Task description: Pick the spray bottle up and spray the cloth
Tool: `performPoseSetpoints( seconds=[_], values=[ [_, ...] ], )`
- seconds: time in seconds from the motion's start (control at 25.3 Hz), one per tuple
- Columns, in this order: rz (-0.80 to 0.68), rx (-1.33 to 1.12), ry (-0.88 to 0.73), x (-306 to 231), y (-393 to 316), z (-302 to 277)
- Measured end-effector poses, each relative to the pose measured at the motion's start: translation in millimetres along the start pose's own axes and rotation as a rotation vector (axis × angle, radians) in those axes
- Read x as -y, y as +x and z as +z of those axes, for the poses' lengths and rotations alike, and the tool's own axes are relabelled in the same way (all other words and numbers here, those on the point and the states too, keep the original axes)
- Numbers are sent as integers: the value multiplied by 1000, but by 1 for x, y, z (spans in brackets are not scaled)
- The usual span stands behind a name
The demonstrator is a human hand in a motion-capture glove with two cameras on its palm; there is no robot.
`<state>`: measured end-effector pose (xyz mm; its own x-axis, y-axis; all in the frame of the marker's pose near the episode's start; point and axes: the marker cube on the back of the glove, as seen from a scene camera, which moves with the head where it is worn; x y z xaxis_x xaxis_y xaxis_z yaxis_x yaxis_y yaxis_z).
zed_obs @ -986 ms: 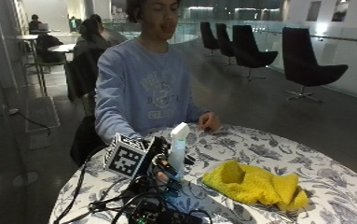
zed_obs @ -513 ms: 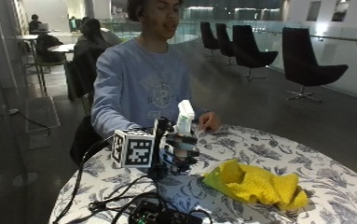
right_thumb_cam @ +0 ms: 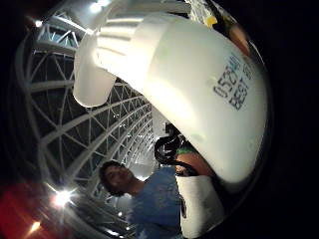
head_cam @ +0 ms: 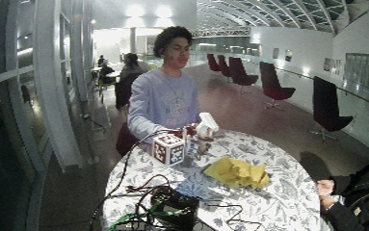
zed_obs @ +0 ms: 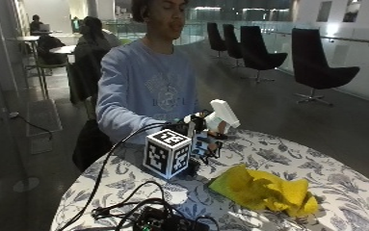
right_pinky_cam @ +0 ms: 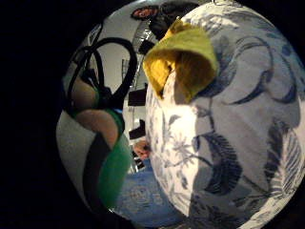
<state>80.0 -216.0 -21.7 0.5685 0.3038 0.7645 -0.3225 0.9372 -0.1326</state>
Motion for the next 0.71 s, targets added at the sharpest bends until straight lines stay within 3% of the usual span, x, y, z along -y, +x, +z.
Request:
performPoseSetpoints(
  seconds=[0.32, 0.71],
  values=[
    [185, -18, -129, 13, 0, 15],
    [243, -48, -185, 23, 6, 27]
  ],
)
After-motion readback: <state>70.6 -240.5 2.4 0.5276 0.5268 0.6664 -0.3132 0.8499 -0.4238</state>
